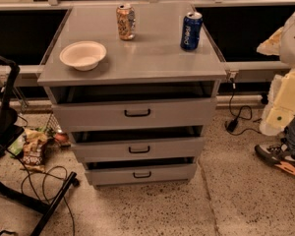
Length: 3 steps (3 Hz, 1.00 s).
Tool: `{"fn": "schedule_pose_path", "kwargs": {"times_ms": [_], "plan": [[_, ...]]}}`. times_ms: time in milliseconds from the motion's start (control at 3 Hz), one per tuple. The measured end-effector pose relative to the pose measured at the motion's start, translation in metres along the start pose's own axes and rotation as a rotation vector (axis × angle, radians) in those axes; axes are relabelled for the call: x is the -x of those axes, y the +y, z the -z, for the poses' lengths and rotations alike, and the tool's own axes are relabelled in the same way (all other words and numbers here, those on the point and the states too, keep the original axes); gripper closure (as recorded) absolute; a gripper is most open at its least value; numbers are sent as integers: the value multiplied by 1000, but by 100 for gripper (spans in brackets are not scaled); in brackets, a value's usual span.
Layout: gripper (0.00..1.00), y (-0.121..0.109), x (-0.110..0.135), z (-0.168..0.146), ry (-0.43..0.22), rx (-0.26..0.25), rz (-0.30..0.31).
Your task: Open top drawer
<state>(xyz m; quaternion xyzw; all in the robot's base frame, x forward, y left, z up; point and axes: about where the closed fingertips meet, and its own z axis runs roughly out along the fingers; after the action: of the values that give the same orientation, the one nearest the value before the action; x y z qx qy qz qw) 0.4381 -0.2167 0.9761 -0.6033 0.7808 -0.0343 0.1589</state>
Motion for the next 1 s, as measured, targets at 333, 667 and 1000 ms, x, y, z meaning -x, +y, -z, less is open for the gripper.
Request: {"fn": "schedule_pose_path", "kwargs": {"times_ms": [333, 667, 1000], "plan": [[0, 0, 0, 0, 0, 0, 0], [0, -1, 0, -50, -14, 19, -14], [0, 0, 5, -130, -14, 56, 2]]}}
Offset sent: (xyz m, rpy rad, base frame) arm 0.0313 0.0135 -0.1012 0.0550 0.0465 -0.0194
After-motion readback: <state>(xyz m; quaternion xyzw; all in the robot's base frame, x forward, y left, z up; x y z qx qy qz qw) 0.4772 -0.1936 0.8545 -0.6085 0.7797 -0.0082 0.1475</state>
